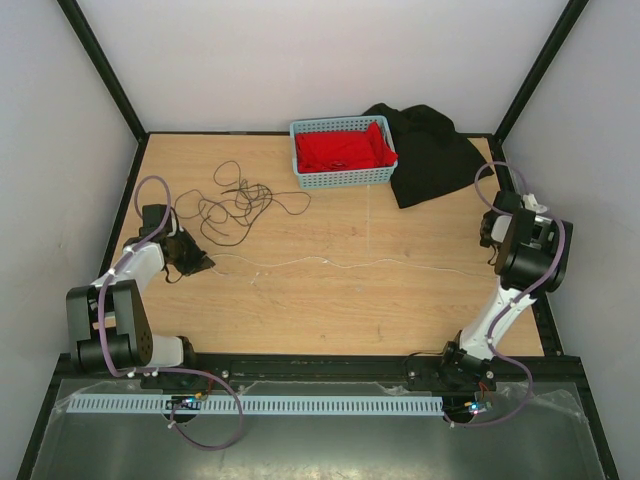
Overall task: Zip-tie the wires
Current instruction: Straighten the cable at the center of the board.
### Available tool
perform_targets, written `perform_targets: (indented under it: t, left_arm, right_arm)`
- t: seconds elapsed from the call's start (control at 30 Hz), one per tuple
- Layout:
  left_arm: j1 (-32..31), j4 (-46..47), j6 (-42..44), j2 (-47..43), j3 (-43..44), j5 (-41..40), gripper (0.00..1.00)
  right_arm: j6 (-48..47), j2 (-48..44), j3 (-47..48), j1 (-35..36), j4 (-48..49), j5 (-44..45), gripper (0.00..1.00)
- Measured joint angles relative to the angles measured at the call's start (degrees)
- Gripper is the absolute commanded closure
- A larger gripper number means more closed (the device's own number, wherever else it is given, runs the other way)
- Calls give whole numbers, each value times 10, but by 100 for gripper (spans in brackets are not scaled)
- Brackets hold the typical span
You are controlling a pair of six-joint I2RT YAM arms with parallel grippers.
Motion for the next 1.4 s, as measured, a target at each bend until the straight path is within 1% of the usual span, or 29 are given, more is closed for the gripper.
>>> perform_targets:
  t: [0.27, 0.3, 0.43, 0.57, 0.67, 0.83, 0.87, 0.9, 0.97, 1.1, 1.17, 1.23, 1.3, 1.33, 1.4]
  left_arm:
    - [0, 0, -1, 0, 0, -6, 100]
    - [0, 0, -2, -1, 0, -9, 100]
    - [0, 0, -4, -5, -2, -20, 100]
    - [0, -1, -6, -8, -5, -22, 100]
    - [0, -1, -6, -8, -7, -22, 100]
    - [0, -2, -9, -15, -13, -24, 100]
    - [0, -2, -9, -18, -14, -25, 100]
    - [0, -2, -9, -20, -14, -26, 100]
    - [0, -2, -9, -26, -14, -26, 100]
    - [0, -2, -8, -35, -18, -26, 100]
    - [0, -3, -8, -42, -21, -27, 97]
    - [0, -5, -8, -49, -23, -27, 93]
    - [0, -5, -7, -55, -25, -29, 87]
    - [0, -5, -8, -58, -26, -31, 86]
    - [0, -6, -8, -64, -28, -33, 84]
  right_arm:
    - [10, -31, -17, 4, 2, -46, 91]
    - [10, -37, -21, 5, 2, -51, 86]
    - [7, -52, -26, 10, 0, -68, 71]
    - [-4, -55, -24, 10, -4, -72, 66]
    - [-10, -55, -17, 10, -14, -76, 58]
    - [-17, -59, -6, 10, -23, -90, 53]
    - [-17, -63, -5, 10, -28, -103, 52]
    - [-15, -68, -4, 12, -30, -119, 47]
    - [-12, -80, -4, 16, -38, -152, 45]
    - [-1, -101, -4, 22, -56, -219, 30]
    - [2, -110, -4, 23, -64, -247, 28]
    - [5, -122, -4, 24, -69, -275, 21]
    - [11, -139, -4, 24, -74, -309, 19]
    - [14, -147, -3, 24, -76, -325, 11]
    - [16, -164, 1, 24, -81, -349, 5]
